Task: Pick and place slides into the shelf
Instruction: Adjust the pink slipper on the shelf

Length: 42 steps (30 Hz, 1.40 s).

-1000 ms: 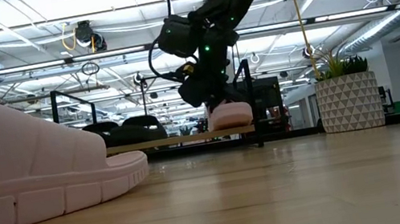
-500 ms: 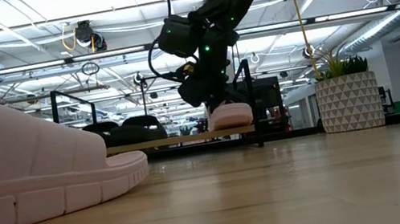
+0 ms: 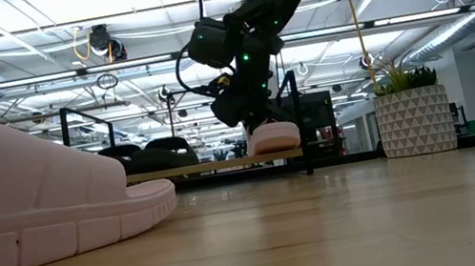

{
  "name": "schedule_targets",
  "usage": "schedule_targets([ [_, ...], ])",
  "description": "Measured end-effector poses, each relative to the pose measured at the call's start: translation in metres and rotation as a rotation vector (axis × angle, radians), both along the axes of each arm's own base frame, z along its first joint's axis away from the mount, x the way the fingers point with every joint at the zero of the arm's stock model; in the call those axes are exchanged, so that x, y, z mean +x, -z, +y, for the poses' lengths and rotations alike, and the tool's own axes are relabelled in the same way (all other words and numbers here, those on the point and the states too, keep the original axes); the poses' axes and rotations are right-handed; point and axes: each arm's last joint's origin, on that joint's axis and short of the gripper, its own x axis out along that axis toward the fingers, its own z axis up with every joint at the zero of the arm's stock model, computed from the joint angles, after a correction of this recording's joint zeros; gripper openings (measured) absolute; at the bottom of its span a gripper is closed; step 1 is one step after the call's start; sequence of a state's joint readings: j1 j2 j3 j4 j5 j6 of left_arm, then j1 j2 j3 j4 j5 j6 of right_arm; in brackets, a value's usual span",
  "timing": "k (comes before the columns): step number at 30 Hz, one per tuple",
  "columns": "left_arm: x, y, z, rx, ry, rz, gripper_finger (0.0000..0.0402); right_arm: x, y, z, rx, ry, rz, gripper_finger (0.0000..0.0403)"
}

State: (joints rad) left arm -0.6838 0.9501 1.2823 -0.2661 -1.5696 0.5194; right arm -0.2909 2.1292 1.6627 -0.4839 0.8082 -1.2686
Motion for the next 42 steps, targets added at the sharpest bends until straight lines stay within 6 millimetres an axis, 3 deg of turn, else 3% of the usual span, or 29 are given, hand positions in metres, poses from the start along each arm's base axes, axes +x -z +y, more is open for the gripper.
schedule_targets([
  [42, 0.0002, 0.0002, -0.0001, 0.0, 0.0, 0.0, 0.0228, 0.0025, -0.0042, -0.0039, -0.099, -0.003, 0.04, 0.0025],
])
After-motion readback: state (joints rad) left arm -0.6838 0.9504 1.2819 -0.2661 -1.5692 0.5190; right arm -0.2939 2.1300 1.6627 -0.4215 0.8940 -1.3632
